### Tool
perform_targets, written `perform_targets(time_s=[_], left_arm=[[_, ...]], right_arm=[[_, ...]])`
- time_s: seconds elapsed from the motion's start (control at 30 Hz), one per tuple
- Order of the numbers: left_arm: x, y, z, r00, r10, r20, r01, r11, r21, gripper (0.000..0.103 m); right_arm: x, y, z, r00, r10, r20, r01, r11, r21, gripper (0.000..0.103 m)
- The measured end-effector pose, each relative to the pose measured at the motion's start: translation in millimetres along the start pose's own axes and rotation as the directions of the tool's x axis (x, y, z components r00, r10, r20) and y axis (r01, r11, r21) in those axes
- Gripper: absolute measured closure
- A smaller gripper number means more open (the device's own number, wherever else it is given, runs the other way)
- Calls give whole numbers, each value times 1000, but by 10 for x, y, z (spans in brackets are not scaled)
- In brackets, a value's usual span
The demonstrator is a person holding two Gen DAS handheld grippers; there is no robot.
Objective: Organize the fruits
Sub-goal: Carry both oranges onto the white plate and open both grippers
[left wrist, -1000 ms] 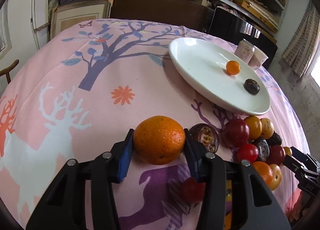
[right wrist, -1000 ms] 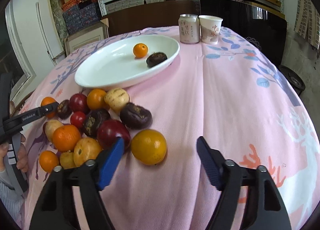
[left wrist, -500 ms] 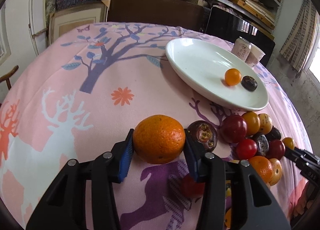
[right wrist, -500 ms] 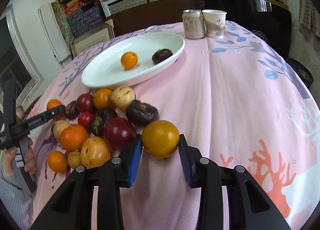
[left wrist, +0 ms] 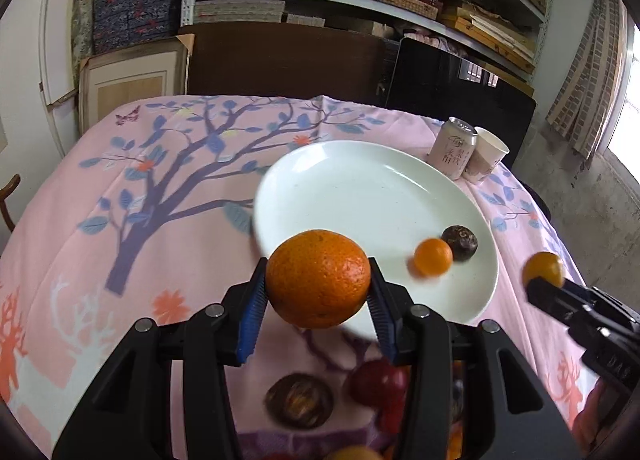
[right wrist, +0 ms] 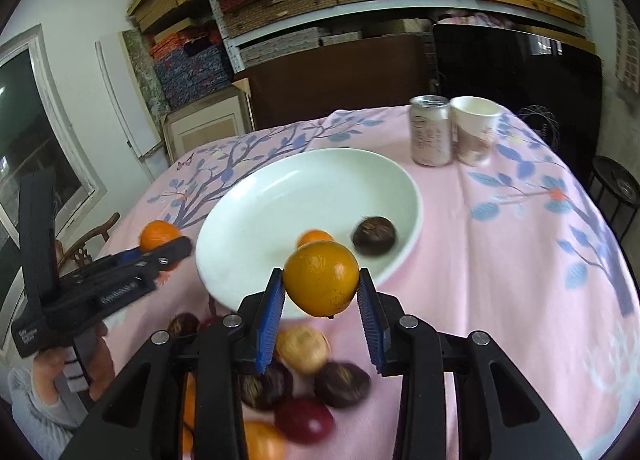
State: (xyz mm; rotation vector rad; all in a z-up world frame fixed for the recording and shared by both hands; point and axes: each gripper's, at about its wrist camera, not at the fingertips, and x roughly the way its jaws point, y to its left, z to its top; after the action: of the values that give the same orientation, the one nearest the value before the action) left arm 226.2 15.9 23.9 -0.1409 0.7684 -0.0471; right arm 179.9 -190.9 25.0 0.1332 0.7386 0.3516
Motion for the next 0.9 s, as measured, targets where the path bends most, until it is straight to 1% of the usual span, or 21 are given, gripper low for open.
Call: perform_targets(time_s=[0.07,0.1,0.13,0.17,0.23,0.27,0.3,0.33,0.37,0.47,0.57,0.63,0.67,0.73,0.8,0.9], left_arm=[[160,-46,9,1000,-1,-29,1,1000,7,55],[224,-62,-7,999,-5,-36,6,1000,11,51],[252,-85,-34,999,-6,-34,7,1000,25,39],[259,-104,-49,1000,0,-26,1,999,45,31],[221,-119,-59,1000,31,5,-31,997,74,27],[196,-104,-58,999,31,10,-32,997,72,26],[155,-70,-58,1000,25,12,-25,998,59,24],[111,-30,-61,1000,22,17,-22,999,41,21],[58,4,-69,999,25,25,-26,999,27,16],[-134,145,-121,997,55,60,-55,998,-6,13],[-318,304,-243,995,75,70,-72,997,-42,10],[-402,414,-399,994,92,53,-89,994,-63,10],[-428,460,-483,994,103,40,-100,993,-68,10],[-438,514,-610,992,127,16,-125,989,-73,10],[-440,549,-720,990,139,-6,-139,987,-76,10],[-438,498,-768,990,143,-2,-143,988,-51,10]], right_arm=[[202,14,46,1000,26,-17,-26,1000,17,65],[284,2,44,999,43,-21,-42,999,29,61],[318,-1,31,999,46,-20,-45,998,35,50],[330,-23,23,999,49,-17,-49,998,35,46],[271,-69,29,999,45,10,-46,998,35,44],[206,-114,34,999,39,30,-40,998,50,43],[153,-155,33,998,42,43,-45,997,68,39],[97,-198,21,997,49,53,-54,995,87,35],[48,-229,-3,997,51,61,-57,993,101,34],[-59,-322,-94,996,33,78,-42,991,129,32],[-160,-384,-236,997,6,81,-17,990,141,29],[-212,-434,-339,997,-4,72,-7,987,161,21],[-248,-459,-397,998,-8,70,-4,985,173,20],[-308,-490,-469,997,-14,74,0,981,194,14],[-390,-542,-530,996,-19,91,-2,976,219,11],[-458,-620,-572,994,-28,105,0,967,254,9]])
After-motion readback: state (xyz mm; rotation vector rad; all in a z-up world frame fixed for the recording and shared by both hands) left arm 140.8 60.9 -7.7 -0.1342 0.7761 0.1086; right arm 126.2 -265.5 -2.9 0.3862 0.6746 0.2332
